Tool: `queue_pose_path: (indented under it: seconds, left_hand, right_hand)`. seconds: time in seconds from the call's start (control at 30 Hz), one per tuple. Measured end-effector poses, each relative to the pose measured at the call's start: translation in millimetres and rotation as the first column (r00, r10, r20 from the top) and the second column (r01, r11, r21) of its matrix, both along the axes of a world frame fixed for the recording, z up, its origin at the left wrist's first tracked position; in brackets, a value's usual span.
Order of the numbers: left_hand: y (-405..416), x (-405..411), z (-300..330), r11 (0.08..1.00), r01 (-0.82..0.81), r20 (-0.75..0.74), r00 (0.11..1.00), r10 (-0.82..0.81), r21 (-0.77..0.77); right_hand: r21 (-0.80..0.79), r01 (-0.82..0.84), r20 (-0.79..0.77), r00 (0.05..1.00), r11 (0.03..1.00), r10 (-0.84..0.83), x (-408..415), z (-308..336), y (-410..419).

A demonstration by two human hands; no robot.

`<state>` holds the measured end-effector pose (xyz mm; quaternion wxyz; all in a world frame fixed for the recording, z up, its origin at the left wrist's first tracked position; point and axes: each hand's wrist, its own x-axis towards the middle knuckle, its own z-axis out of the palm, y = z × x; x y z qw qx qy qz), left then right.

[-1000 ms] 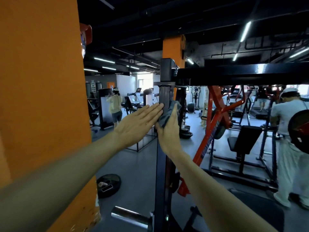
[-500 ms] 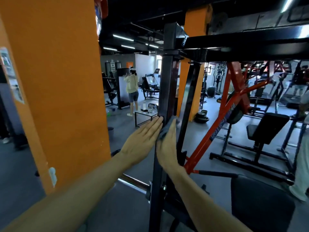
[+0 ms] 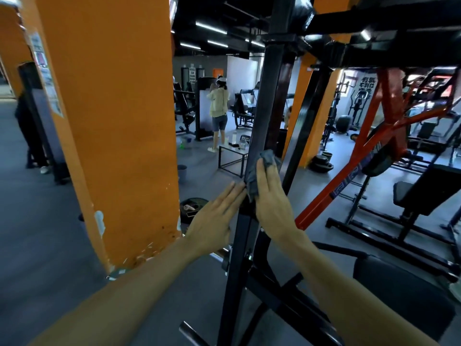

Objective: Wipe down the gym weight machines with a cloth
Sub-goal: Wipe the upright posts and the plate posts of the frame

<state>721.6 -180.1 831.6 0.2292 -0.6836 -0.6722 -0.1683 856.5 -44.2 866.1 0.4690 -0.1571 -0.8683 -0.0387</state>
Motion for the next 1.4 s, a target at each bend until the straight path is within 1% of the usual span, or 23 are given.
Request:
queue_pose_path:
  seconds: [0.07,0.1,0.13,0.2,0.3,0.37,0.4,0.47,0.57,0.67,0.73,0.77,0.8,0.87,0.9,0.93,1.0,1.03,1.1,1.13,1.2,1.3,1.4]
  left_hand:
    - [-2,-9,-7,0.998,-0.021,-0.020,1.000,0.020,-0.063]
    - [-4,-14,-13,0.995,-0.061,-0.042,0.997,0.058,-0.076]
    - [-6,-20,-20,0.990,-0.107,-0.063,0.993,0.101,-0.096]
    - [-7,-35,-40,0.973,-0.149,-0.046,0.989,0.143,-0.177]
    - [-12,-49,-70,0.940,-0.156,-0.033,0.988,0.153,-0.303]
    - [-15,-54,-83,0.883,-0.171,-0.057,0.985,0.162,-0.437]
    - [-19,-60,-91,0.847,-0.183,-0.084,0.983,0.163,-0.499]
    - [-23,-64,-102,0.802,-0.219,-0.092,0.975,0.202,-0.555]
    - [-27,-77,-118,0.757,-0.257,-0.137,0.966,0.220,-0.601]
    - [-32,-94,-129,0.723,-0.284,-0.192,0.959,0.210,-0.629]
    - [-35,-103,-134,0.713,-0.278,-0.207,0.960,0.188,-0.643]
    - [-36,-107,-136,0.719,-0.274,-0.204,0.961,0.186,-0.639]
    - [-37,-112,-139,0.722,-0.274,-0.198,0.961,0.191,-0.635]
    - [-38,-123,-143,0.726,-0.267,-0.151,0.963,0.222,-0.634]
    - [-39,-130,-145,0.733,-0.253,-0.122,0.966,0.228,-0.631]
    - [-39,-136,-147,0.746,-0.241,-0.106,0.969,0.225,-0.621]
    - [-38,-149,-150,0.778,-0.214,-0.089,0.975,0.202,-0.590]
    - [-37,-155,-151,0.798,-0.198,-0.075,0.979,0.189,-0.569]
    - [-32,-166,-153,0.828,-0.170,-0.048,0.984,0.171,-0.534]
    - [-29,-174,-156,0.836,-0.152,-0.029,0.986,0.161,-0.527]
    - [-26,-182,-156,0.855,-0.123,0.021,0.988,0.154,-0.503]
    - [-25,-196,-159,0.891,-0.075,0.121,0.982,0.143,-0.448]
    - [-27,-205,-158,0.916,-0.066,0.196,0.968,0.154,-0.397]
  right_hand:
    - [0.160,0.068,-0.018,0.998,0.985,-0.066,-1,27,7]
    - [0.231,0.096,-0.024,0.995,0.968,-0.093,-3,47,9]
    - [0.308,0.137,-0.005,0.990,0.941,-0.142,-5,66,5]
    - [0.463,0.176,0.060,0.972,0.869,-0.228,-13,79,4]
    - [0.526,0.195,0.135,0.942,0.828,-0.307,-15,57,3]
    - [0.548,0.179,0.234,0.905,0.817,-0.355,-10,21,1]
    - [0.562,0.154,0.303,0.875,0.812,-0.376,-10,-3,-1]
    - [0.591,0.125,0.414,0.801,0.797,-0.433,3,-49,-7]
    - [0.578,0.094,0.550,0.690,0.811,-0.471,11,-106,-18]
    - [0.521,0.152,0.581,0.657,0.840,-0.480,0,-142,-36]
    - [0.406,0.250,0.618,0.634,0.879,-0.465,-18,-156,-56]
    - [0.321,0.315,0.623,0.640,0.893,-0.449,-30,-160,-68]
    - [0.229,0.386,0.599,0.668,0.893,-0.442,-44,-163,-77]
    - [0.038,0.480,0.479,0.761,0.876,-0.438,-80,-161,-89]
    - [-0.054,0.517,0.450,0.776,0.854,-0.442,-96,-163,-91]
    - [-0.115,0.563,0.474,0.755,0.818,-0.453,-109,-164,-91]
    - [-0.130,0.622,0.601,0.669,0.772,-0.437,-128,-185,-90]
    - [-0.128,0.627,0.651,0.637,0.768,-0.412,-131,-200,-90]
    - [-0.149,0.642,0.693,0.611,0.752,-0.384,-129,-218,-94]
    - [-0.169,0.649,0.688,0.617,0.742,-0.382,-132,-220,-96]
    - [-0.191,0.610,0.650,0.666,0.769,-0.366,-131,-216,-89]
    - [-0.108,0.551,0.586,0.708,0.827,-0.395,-148,-219,-78]
    - [-0.023,0.540,0.559,0.704,0.841,-0.438,-196,-218,-76]
